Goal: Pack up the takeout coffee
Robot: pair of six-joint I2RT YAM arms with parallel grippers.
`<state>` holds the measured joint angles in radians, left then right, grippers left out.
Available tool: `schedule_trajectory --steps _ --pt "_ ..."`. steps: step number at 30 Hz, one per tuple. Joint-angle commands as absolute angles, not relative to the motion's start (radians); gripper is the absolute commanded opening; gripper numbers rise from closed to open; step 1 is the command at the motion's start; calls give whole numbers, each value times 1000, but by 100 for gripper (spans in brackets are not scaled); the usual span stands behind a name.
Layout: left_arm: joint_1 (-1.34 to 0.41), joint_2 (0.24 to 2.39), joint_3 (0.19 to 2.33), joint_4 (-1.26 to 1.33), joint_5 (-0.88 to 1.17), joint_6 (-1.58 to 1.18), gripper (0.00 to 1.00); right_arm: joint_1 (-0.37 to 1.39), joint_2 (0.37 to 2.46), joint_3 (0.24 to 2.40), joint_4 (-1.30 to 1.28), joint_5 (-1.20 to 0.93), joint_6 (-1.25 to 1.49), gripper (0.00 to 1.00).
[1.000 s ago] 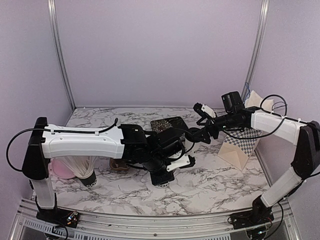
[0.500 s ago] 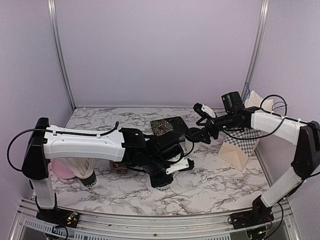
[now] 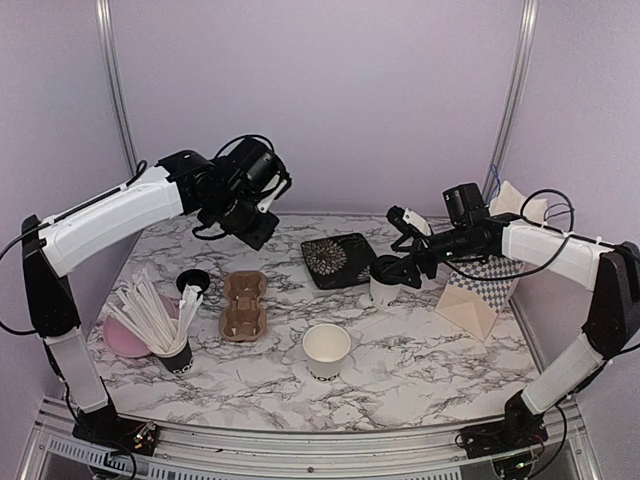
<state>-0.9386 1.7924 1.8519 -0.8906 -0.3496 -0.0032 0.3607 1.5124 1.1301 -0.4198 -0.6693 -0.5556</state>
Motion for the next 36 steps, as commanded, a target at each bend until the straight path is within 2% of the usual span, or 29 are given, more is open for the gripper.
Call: schedule_trajectory --steps 1,8,15,22,28,36 --pt "-746 1783 1784 -1037 -433 -183 41 364 1505 1130 -424 -689 -573 97" --pt "-590 1833 1690 -1011 -458 -188 43 363 1512 1127 -430 -703 -577 97" --pt "-558 1936 1628 -978 -470 -158 47 364 1516 1127 -439 -719 -583 97" --pt "-523 2028 1606 -925 -452 -149 42 364 1520 1127 -446 -728 -585 97" --pt "-506 2078 1592 -899 -449 -141 33 364 1525 1127 -449 -729 -588 97" --pt "-489 2108 1579 -865 -452 -129 30 364 1536 1127 -455 -733 -596 96"
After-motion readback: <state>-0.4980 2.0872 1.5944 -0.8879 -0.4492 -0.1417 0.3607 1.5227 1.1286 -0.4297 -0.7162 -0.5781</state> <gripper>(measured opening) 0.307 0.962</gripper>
